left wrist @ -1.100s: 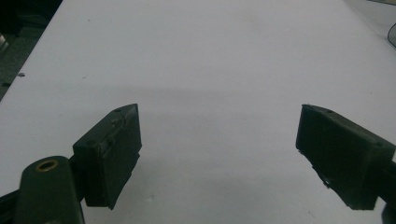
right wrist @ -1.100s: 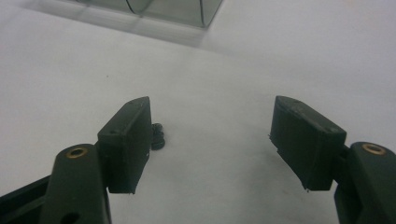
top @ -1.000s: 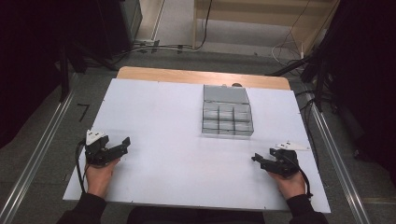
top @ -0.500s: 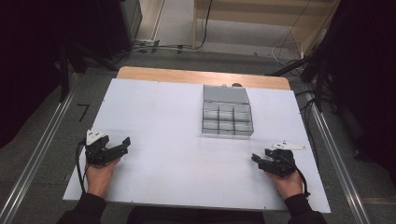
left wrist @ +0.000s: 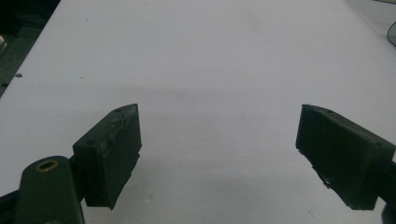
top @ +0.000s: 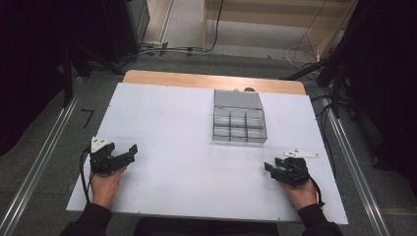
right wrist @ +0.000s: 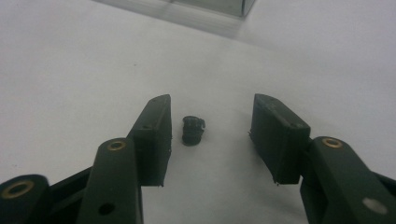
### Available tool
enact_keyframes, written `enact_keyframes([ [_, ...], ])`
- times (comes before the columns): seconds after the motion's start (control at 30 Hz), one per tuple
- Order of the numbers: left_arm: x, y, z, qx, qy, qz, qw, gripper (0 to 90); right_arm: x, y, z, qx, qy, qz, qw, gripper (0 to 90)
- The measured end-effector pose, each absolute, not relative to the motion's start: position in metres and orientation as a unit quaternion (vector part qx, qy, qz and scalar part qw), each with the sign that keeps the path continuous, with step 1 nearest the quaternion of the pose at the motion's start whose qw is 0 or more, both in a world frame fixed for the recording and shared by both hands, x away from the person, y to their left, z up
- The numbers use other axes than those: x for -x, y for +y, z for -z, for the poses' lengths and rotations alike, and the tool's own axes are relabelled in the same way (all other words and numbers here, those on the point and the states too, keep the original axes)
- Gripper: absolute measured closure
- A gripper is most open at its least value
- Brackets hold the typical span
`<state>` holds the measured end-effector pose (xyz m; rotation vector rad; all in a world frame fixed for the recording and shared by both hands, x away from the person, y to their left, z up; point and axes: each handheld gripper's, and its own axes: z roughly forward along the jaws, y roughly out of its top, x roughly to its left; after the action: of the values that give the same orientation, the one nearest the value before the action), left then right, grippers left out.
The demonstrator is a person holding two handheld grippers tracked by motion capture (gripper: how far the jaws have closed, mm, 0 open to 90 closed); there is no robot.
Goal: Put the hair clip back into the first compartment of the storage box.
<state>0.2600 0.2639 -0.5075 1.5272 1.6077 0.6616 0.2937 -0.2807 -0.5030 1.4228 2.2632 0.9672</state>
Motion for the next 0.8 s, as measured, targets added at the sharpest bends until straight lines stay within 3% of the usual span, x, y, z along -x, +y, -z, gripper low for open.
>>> enact_keyframes([
  [0.33,-0.26,0.264,0.508,-0.605,0.636,-0.262,0.401,15.0,-0.293,-0.274,0.504,-0.479,0.796,-0.335,0.155,59.5],
  [0.6,-0.26,0.264,0.507,-0.604,0.637,-0.262,0.401,15.0,-0.291,-0.269,0.505,-0.473,0.8,-0.327,0.171,75.4],
  [0.8,-0.26,0.263,0.507,-0.604,0.637,-0.261,0.402,15.0,-0.291,-0.268,0.504,-0.474,0.8,-0.325,0.172,77.5],
])
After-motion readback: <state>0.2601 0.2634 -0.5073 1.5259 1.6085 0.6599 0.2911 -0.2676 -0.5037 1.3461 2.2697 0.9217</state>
